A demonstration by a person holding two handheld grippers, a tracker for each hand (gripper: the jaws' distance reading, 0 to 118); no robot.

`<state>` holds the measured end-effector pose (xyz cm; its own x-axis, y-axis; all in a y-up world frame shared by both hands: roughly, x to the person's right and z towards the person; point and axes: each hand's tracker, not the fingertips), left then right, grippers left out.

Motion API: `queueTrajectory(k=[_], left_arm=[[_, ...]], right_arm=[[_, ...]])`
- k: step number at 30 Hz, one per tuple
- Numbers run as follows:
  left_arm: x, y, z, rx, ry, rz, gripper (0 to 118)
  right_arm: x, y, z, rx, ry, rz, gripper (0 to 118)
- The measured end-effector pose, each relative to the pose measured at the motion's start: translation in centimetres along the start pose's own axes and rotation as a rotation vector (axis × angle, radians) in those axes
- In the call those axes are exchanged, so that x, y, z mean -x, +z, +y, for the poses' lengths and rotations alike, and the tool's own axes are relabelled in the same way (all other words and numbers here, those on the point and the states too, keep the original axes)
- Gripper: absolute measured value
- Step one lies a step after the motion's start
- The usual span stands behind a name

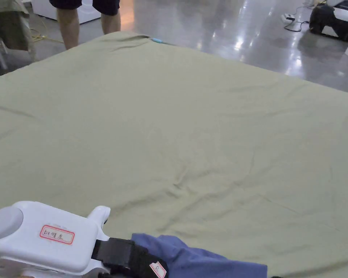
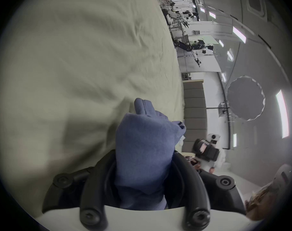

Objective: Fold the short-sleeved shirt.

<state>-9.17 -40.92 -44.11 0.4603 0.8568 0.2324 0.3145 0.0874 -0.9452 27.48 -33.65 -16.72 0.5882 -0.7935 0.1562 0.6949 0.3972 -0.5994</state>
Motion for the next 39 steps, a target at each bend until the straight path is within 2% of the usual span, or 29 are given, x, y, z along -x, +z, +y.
queueTrajectory(k=[4, 10, 17, 23, 25, 29, 31, 32, 33, 34, 37, 39], left_arm=[[1.0, 6.1, 1.8, -0.057, -0.015, 0.143, 43], [3.7, 13.0, 6.6, -0.088, -0.046, 0.281, 43], [4.8, 18.0, 11.6, -0.075, -0.137, 0.424, 43], [6.1, 21.9, 14.7, -0.084, -0.163, 0.583, 43], [8.6, 23.6, 16.9, -0.078, -0.164, 0.643, 43], [9.1, 24.4, 17.9, -0.06, -0.18, 0.655, 44], [9.6, 24.2, 18.0, -0.081, -0.196, 0.667, 50], [8.8, 23.1, 16.5, -0.103, -0.184, 0.667, 75], [8.9, 22.8, 16.1, -0.143, -0.168, 0.715, 82], [8.6, 22.9, 15.6, -0.186, -0.175, 0.792, 82], [7.1, 25.7, 12.9, -0.396, -0.23, 0.788, 82], [5.8, 27.2, 10.9, -0.493, -0.229, 0.867, 82]], right_arm=[[2.2, -0.6, 0.6, -0.007, 0.048, -0.014, 2], [4.8, -4.4, 0.4, 0.047, 0.06, -0.014, 2], [6.4, -8.6, -0.4, 0.131, 0.05, -0.051, 2], [6.7, -10.4, -0.6, 0.174, 0.047, -0.098, 2], [6.8, -10.9, -0.6, 0.183, 0.056, -0.121, 2], [7.2, -11.8, -0.5, 0.192, 0.06, -0.137, 2], [7.4, -12.2, -0.6, 0.197, 0.062, -0.133, 2], [7.6, -12.4, -0.6, 0.201, 0.067, -0.129, 2], [7.5, -12.4, -0.6, 0.205, 0.071, -0.126, 2], [7.5, -12.6, -0.6, 0.212, 0.074, -0.122, 2], [7.5, -12.8, -0.6, 0.242, 0.094, -0.108, 2], [7.6, -12.7, -0.7, 0.248, 0.106, -0.105, 2]])
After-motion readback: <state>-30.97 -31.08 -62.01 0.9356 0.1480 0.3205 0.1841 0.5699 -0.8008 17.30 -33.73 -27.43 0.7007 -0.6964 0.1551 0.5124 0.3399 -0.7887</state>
